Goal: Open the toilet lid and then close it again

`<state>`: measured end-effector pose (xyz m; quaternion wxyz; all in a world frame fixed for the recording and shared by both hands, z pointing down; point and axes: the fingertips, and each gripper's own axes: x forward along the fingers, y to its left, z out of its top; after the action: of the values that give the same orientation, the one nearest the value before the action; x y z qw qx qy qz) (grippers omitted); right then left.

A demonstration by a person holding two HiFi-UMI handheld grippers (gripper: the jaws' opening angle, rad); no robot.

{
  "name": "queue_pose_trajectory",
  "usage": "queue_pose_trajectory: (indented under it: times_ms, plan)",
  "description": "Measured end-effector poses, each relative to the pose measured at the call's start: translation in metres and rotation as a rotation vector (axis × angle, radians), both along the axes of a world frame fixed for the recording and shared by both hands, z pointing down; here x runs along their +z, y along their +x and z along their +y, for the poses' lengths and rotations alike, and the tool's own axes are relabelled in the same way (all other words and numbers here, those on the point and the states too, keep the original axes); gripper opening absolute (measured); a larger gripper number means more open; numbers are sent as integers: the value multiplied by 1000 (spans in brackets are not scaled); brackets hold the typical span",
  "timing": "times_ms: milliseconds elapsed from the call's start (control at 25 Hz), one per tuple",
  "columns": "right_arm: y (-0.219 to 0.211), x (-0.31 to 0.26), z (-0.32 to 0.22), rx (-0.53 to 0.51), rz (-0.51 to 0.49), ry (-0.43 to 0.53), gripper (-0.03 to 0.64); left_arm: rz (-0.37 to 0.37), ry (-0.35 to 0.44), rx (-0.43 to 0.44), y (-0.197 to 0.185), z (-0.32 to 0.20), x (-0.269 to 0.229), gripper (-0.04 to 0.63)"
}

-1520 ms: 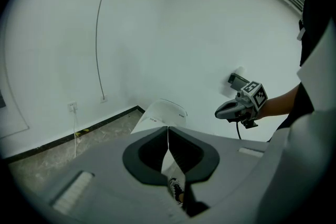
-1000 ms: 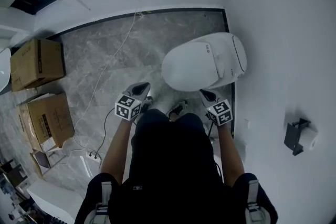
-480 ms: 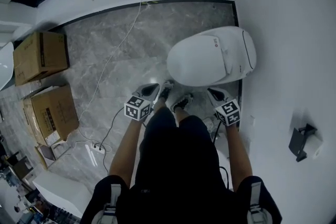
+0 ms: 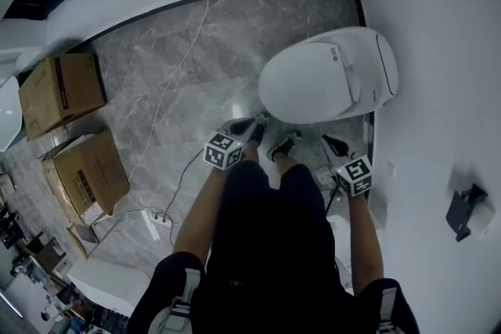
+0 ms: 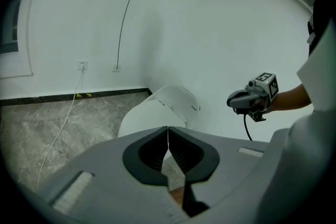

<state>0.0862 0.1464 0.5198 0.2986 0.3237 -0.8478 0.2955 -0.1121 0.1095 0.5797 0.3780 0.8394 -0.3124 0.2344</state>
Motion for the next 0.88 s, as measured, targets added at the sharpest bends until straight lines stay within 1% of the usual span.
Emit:
queue_pose_trajectory:
  times_ms: [120,240,320,560,640,800,880]
  plan:
    - [-12,8,-2,18,-9,-10,5,23,-21,3,-7,-5,17,14]
    - [-13,22,-2,28,1,-31,5,90,-47,-5,0,-12,35,14]
    - [-13,29,-4,36,9,-38,5,109,-60,1,2,-17,48,14]
    - [-21,50,-16,52,9,-42,5,119,-105,-5,4,-28,99,14]
    - [-25,61,-19,58,5,-50,5,119,-124,7,6,-27,115,14]
    - [-33,83,-27,85,-5,-58,5,115,-135,53,14,-29,140,14]
    - [-36,95,-31,96,-12,-58,5,109,-143,59,14,-33,155,14]
